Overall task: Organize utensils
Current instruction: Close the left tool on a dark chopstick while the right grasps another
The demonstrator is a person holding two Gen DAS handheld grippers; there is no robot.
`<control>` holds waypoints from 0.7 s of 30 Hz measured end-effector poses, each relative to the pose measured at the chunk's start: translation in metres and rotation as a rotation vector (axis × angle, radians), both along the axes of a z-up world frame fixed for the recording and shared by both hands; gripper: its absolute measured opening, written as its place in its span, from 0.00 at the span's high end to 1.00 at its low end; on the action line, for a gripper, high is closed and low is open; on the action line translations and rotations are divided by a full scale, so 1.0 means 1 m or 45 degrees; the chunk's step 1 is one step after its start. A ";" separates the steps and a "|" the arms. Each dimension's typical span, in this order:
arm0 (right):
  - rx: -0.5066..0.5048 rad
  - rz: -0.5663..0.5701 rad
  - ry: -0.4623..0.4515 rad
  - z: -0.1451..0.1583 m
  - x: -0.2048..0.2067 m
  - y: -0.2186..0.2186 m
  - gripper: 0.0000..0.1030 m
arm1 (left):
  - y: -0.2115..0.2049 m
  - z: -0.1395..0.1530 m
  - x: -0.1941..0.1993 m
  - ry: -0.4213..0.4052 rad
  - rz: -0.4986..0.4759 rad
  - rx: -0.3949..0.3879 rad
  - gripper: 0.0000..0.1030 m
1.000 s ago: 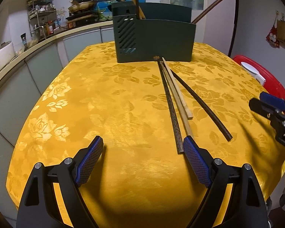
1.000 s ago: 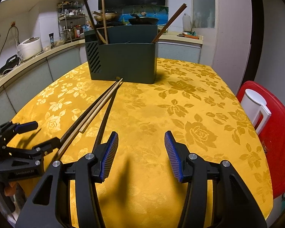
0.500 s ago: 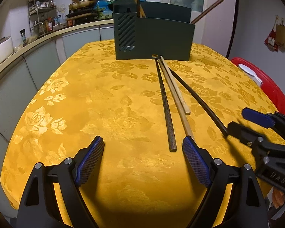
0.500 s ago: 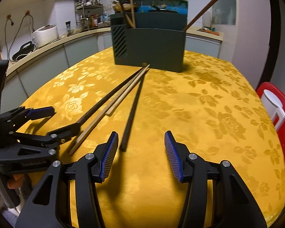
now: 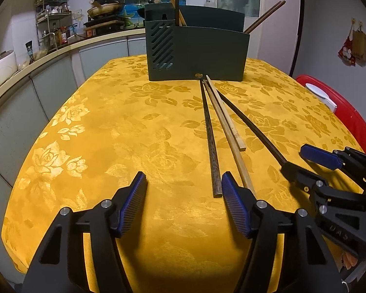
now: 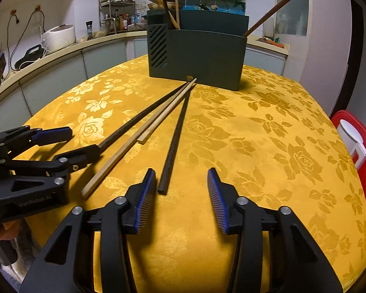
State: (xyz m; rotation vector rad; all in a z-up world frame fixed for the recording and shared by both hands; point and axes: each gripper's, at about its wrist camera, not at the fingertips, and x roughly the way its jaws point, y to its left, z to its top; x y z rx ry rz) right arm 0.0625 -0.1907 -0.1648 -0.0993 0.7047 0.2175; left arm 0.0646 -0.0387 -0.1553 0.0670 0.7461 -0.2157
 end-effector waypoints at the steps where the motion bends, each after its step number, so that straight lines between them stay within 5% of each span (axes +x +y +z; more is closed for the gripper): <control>1: 0.008 -0.005 0.003 0.000 0.001 -0.001 0.60 | 0.001 0.000 0.000 0.000 0.001 -0.006 0.40; 8: 0.020 0.043 -0.010 -0.001 0.000 0.007 0.76 | -0.001 0.001 -0.001 0.002 -0.045 -0.073 0.45; 18: 0.062 0.049 -0.023 -0.002 0.003 0.009 0.89 | -0.008 0.000 0.000 0.003 -0.101 -0.112 0.93; 21: 0.068 0.043 -0.015 -0.002 0.003 0.008 0.90 | -0.009 -0.001 -0.001 -0.004 -0.103 -0.097 0.93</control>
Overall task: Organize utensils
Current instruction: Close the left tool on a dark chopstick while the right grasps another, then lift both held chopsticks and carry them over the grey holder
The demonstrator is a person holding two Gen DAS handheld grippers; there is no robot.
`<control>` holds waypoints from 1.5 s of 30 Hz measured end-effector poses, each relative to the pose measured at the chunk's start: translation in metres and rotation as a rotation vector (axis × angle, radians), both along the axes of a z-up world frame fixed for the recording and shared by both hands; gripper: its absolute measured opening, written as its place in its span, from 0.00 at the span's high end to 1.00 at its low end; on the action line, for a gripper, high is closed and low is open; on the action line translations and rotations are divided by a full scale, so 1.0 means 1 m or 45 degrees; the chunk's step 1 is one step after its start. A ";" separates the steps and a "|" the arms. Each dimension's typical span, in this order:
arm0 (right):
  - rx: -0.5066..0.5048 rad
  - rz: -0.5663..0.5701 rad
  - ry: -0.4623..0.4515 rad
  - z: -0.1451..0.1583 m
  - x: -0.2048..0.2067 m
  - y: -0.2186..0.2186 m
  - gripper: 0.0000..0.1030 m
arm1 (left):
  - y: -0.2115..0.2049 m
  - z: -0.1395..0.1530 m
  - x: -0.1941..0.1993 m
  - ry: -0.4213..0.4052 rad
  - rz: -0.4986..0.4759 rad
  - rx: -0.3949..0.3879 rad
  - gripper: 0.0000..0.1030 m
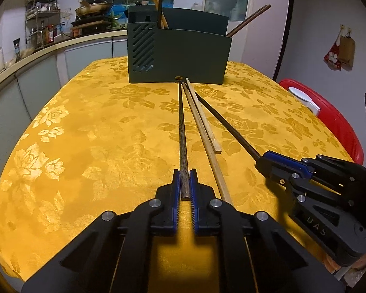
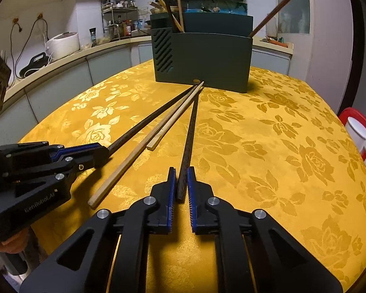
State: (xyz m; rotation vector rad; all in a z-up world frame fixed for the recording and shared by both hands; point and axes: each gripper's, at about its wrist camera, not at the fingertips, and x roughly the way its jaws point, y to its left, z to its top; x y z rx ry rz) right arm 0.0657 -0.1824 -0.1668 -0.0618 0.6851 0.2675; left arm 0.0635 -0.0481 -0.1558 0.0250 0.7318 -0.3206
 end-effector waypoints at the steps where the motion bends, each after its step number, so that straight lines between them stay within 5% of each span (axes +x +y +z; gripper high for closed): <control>1: -0.010 0.000 0.000 0.000 0.000 0.001 0.90 | 0.000 0.000 0.000 -0.002 0.005 0.004 0.93; 13: 0.036 -0.075 -0.033 0.028 -0.006 -0.026 0.92 | 0.020 0.026 -0.004 -0.075 0.066 0.015 0.93; 32: 0.172 -0.097 -0.377 0.146 -0.014 -0.059 0.92 | 0.054 0.166 -0.005 -0.453 0.079 0.020 0.93; 45: 0.160 -0.083 -0.325 0.176 0.024 -0.056 0.92 | 0.062 0.189 0.033 -0.411 0.058 -0.012 0.93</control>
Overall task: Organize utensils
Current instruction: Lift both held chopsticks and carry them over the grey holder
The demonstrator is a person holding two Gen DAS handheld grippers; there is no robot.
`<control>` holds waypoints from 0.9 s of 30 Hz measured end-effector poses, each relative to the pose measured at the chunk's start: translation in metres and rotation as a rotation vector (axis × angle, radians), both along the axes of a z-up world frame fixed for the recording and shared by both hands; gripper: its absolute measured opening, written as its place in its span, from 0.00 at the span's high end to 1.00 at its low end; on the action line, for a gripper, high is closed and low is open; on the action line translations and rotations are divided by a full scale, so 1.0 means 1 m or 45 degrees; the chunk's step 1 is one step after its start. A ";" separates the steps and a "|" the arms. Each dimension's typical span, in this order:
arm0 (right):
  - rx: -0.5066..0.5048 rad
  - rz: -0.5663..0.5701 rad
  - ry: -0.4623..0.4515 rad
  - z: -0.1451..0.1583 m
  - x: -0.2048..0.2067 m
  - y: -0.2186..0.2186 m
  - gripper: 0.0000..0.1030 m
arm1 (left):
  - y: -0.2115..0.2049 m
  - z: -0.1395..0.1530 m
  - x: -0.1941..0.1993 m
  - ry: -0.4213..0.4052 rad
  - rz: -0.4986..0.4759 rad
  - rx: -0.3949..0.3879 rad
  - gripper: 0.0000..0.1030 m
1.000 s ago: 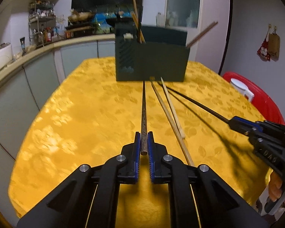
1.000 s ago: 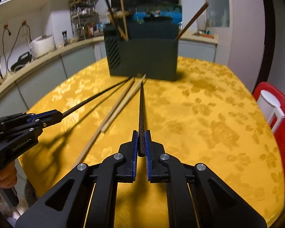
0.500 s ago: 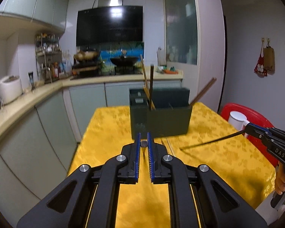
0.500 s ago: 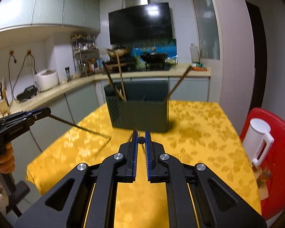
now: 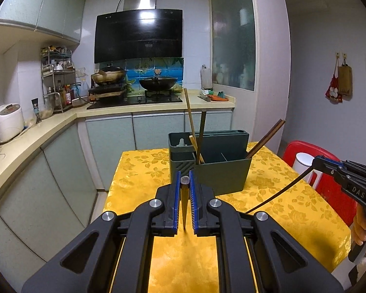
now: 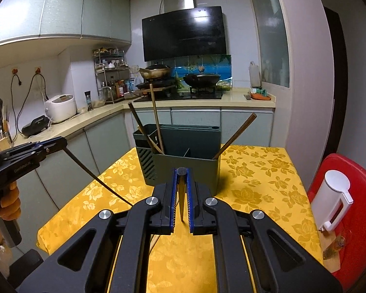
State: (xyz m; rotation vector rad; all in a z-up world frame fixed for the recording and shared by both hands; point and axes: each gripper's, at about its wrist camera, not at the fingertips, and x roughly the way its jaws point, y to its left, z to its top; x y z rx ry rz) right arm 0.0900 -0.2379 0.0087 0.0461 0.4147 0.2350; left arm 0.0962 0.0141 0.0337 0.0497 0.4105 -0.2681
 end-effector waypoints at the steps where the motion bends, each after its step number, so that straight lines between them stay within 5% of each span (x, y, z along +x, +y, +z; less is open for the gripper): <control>1: 0.000 -0.002 0.009 0.002 0.003 -0.001 0.92 | 0.001 0.000 0.002 0.004 -0.001 -0.002 0.93; 13: -0.096 -0.068 0.056 0.042 0.045 -0.016 0.92 | -0.007 0.039 0.031 0.023 -0.049 0.044 0.93; 27: 0.035 -0.070 0.092 0.098 0.087 -0.043 0.92 | -0.056 0.102 0.066 0.023 -0.177 0.041 0.93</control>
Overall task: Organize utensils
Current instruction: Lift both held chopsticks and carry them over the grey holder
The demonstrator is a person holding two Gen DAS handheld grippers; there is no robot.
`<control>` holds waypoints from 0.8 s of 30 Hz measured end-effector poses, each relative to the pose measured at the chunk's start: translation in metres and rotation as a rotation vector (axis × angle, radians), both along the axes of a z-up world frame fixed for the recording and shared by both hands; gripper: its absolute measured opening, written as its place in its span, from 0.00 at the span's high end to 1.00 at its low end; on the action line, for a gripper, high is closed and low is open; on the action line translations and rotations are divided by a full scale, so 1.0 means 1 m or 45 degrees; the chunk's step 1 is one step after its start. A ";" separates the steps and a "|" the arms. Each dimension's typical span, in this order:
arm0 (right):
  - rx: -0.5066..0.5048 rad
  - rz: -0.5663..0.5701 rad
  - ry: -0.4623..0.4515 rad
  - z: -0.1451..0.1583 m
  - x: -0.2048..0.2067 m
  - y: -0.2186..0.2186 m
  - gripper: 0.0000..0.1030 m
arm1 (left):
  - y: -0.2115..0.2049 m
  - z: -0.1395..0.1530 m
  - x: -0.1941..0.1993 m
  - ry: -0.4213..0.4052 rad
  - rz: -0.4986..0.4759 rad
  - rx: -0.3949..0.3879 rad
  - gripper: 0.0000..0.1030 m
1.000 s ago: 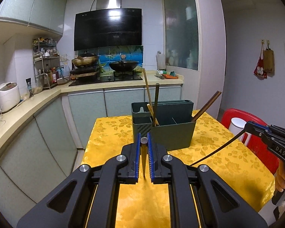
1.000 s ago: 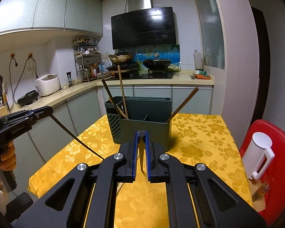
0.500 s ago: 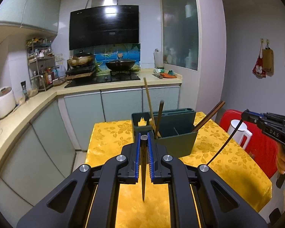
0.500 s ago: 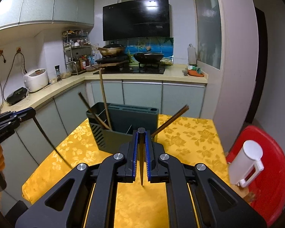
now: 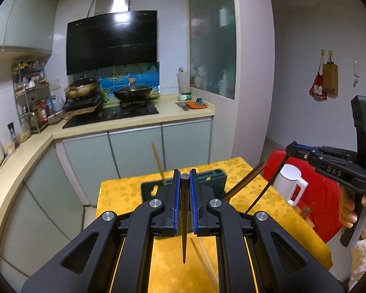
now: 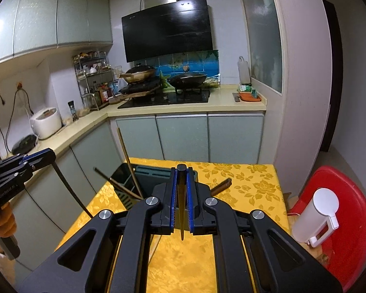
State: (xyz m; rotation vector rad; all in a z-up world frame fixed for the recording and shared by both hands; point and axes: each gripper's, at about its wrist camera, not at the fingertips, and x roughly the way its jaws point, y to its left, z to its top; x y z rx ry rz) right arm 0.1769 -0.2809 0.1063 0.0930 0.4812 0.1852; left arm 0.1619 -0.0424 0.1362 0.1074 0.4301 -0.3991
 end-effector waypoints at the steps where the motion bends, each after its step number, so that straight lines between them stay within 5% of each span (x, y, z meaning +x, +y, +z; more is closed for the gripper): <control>1: 0.004 0.000 -0.006 0.003 0.002 0.000 0.92 | -0.006 0.007 0.004 -0.012 -0.007 0.004 0.93; 12: -0.025 -0.014 -0.047 0.028 0.034 0.006 0.92 | -0.036 0.043 0.063 -0.044 0.074 -0.064 0.93; 24: -0.024 -0.023 -0.014 0.017 0.066 0.015 0.92 | -0.042 0.028 0.111 -0.008 0.160 -0.095 0.93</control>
